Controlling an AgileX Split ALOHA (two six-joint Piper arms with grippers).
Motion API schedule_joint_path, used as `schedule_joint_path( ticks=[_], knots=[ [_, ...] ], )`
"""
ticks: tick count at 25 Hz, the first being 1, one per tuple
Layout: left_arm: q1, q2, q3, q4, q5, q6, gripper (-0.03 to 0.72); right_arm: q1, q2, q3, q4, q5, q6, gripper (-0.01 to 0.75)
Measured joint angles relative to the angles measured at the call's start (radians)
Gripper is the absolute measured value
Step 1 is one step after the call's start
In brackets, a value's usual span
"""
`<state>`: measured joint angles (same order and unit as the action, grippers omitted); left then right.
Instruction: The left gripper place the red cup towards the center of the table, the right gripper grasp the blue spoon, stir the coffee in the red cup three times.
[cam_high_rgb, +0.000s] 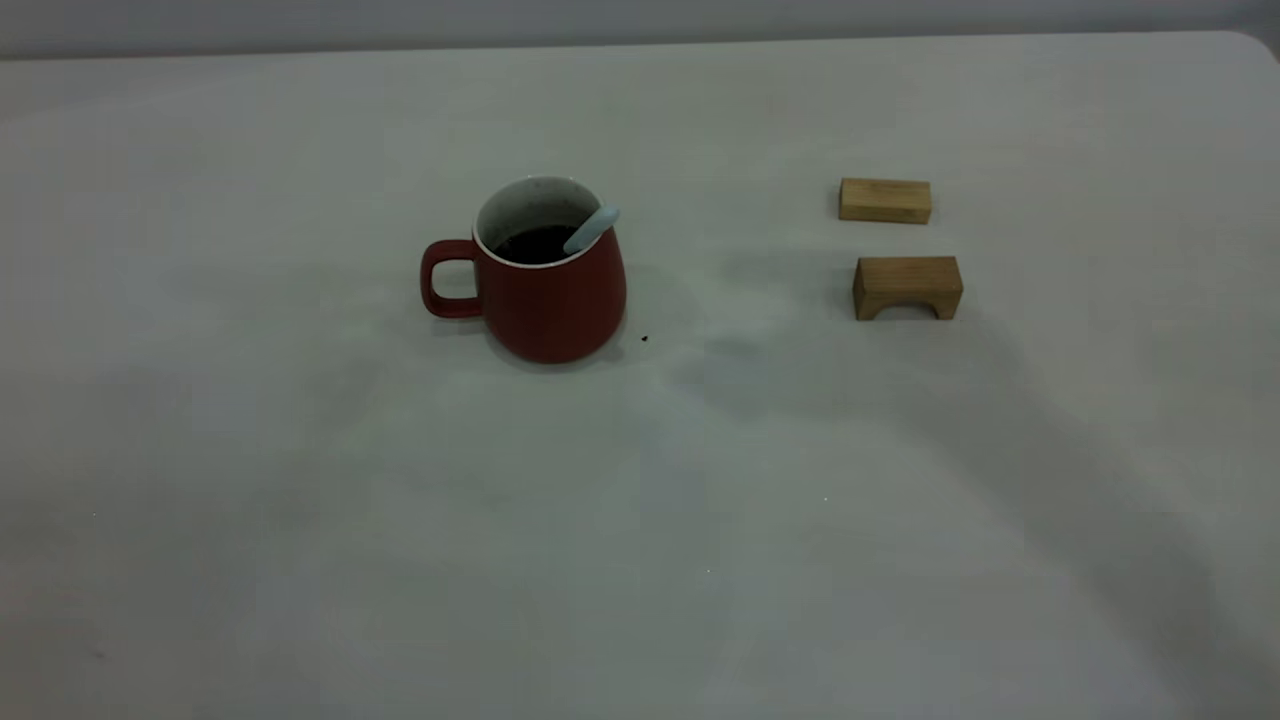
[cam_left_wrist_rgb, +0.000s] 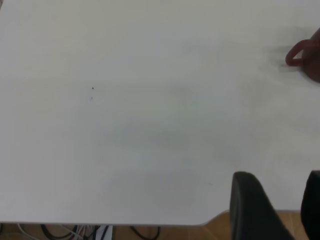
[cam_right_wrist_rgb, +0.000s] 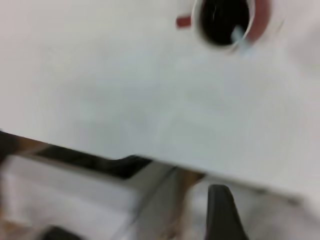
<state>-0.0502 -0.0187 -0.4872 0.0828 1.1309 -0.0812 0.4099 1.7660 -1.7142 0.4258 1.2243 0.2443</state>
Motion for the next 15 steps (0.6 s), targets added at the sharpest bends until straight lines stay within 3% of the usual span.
schedule_joint_path(
  ticks=[4,8,15],
  knots=[
    [0.000,0.000,0.000,0.000,0.000,0.000,0.322,0.000,-0.109,0.014,-0.065,0.006,-0.270,0.511],
    [0.000,0.000,0.000,0.000,0.000,0.000,0.322,0.000,-0.258,0.151,-0.077,0.009,-0.461,0.511],
    [0.000,0.000,0.000,0.000,0.000,0.000,0.322,0.000,-0.577,0.508,-0.150,0.013,-0.512,0.511]
  ],
)
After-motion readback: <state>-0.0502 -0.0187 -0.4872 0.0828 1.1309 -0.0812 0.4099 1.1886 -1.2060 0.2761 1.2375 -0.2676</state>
